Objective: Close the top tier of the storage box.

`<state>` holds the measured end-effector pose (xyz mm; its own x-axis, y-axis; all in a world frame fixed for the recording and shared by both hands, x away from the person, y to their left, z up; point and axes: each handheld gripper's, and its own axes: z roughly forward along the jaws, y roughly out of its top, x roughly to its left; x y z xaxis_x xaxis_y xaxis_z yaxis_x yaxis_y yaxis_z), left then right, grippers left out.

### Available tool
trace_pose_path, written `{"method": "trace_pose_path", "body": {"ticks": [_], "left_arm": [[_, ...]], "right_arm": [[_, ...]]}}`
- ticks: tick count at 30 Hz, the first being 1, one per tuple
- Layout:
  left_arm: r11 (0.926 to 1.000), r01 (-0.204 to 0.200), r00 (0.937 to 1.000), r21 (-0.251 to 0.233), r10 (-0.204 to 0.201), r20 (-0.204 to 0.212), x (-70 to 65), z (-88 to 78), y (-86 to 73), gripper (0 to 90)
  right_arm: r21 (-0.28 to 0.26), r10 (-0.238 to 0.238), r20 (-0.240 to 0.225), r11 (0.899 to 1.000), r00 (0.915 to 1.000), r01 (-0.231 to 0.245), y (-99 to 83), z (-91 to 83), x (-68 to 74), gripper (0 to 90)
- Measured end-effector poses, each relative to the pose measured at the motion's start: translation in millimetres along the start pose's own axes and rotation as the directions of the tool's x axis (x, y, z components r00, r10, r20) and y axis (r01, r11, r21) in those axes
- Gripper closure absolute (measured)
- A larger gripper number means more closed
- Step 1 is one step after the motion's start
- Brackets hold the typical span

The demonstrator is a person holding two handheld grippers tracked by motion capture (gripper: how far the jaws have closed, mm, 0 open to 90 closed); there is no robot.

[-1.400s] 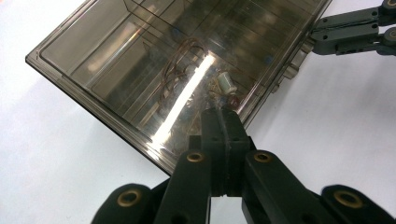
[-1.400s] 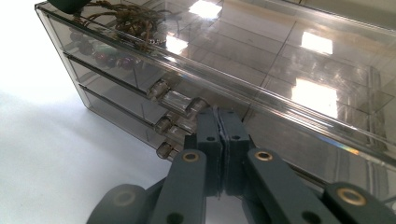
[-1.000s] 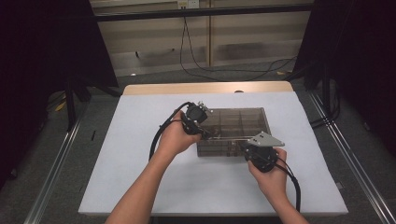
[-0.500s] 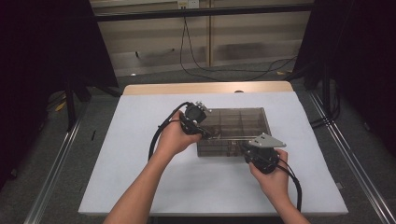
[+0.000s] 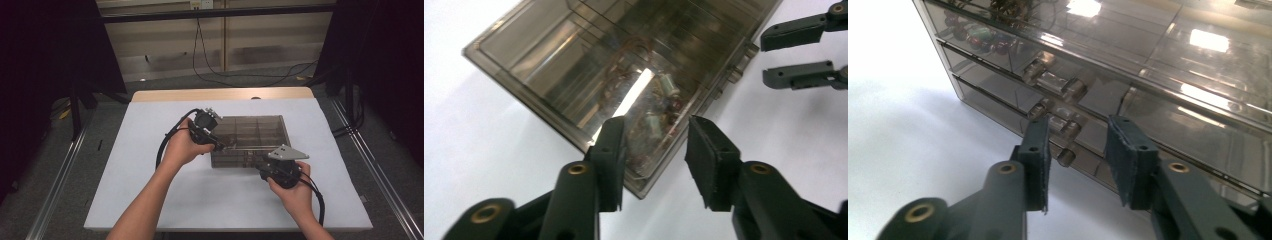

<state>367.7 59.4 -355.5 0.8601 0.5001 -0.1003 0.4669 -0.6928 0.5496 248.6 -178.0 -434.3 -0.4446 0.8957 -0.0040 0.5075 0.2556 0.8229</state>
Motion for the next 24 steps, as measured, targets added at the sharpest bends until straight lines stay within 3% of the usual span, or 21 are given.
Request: {"method": "trace_pose_path", "body": {"ticks": [10,21,23,24], "left_arm": [[0.9998,-0.012,0.9999,-0.015,0.012,-0.005,4.0,-3.3,-6.3,38.5],[0.9992,-0.018,0.9998,-0.036,0.018,-0.010,8.7,-11.2,-17.2,29.5],[0.9989,-0.005,0.9999,-0.046,0.004,-0.014,9.0,-11.9,-19.5,27.7],[0.9990,-0.021,0.9997,-0.039,0.020,-0.013,10.5,-13.1,-20.4,27.0]], "right_arm": [[0.012,0.016,-0.015,1.000,0.9998,-0.015,-3.1,-2.6,-3.9,49.1],[0.017,0.023,-0.043,1.000,0.9988,-0.023,-4.5,-6.6,-4.8,38.4],[0.022,0.027,-0.052,0.999,0.9983,-0.026,-5.0,-7.0,-5.3,36.7],[0.022,0.025,-0.054,0.999,0.9982,-0.024,-5.3,-7.4,-5.6,36.5]]}}
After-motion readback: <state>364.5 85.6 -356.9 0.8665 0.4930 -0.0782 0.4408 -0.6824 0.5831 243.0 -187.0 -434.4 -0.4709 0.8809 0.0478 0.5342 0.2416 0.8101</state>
